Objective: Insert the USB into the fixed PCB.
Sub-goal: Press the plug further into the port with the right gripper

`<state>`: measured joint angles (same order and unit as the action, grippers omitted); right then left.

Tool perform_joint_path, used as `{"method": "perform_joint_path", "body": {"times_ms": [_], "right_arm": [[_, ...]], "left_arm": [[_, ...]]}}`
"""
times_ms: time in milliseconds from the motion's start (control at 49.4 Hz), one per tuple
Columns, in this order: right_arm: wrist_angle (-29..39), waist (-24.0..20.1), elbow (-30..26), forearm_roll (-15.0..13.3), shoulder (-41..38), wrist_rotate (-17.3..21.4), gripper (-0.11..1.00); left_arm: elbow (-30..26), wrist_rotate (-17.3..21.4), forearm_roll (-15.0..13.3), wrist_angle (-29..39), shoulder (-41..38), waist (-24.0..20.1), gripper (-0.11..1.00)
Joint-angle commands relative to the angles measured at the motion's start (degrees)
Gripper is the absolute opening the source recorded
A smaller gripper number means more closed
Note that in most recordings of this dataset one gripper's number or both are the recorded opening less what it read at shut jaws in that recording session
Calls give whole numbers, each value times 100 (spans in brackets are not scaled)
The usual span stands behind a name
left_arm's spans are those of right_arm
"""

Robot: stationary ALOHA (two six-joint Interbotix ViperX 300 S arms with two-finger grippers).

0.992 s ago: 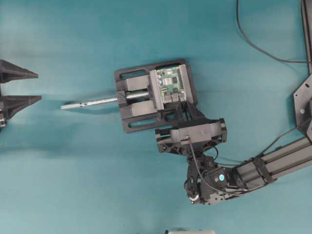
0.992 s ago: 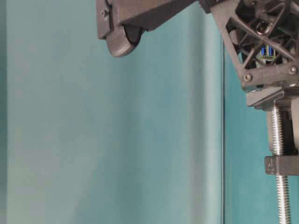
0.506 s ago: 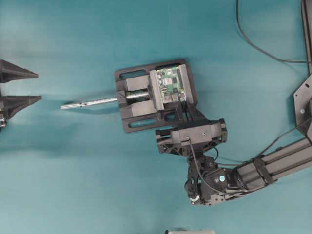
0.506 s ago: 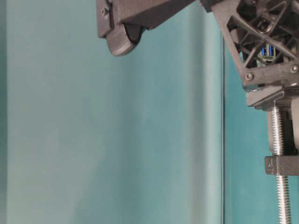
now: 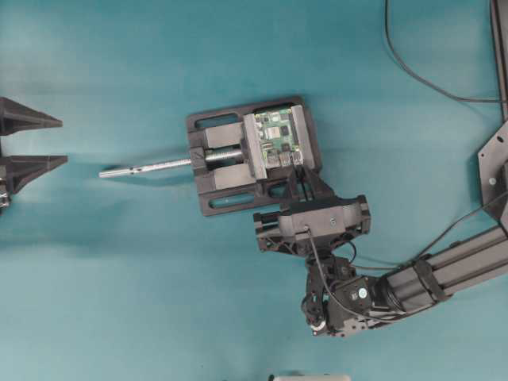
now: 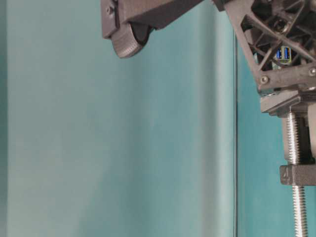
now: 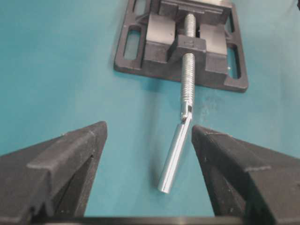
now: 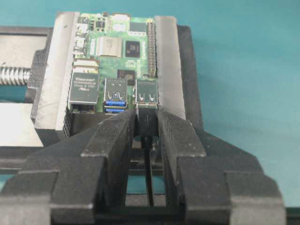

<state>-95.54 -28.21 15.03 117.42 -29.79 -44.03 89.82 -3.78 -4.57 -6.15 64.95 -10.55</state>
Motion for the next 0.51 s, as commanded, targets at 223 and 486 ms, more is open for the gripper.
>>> {"method": "perform_joint_path", "body": {"times_ms": [223,486], "right_arm": [[-62,-255,-132,35,229,18,21],[-44,-264,-132,35,229,18,21]], "left_arm": [[-62,-62,9,-44,-53,-9,89],[-62,-62,18,-44,-44,-9,88]]}}
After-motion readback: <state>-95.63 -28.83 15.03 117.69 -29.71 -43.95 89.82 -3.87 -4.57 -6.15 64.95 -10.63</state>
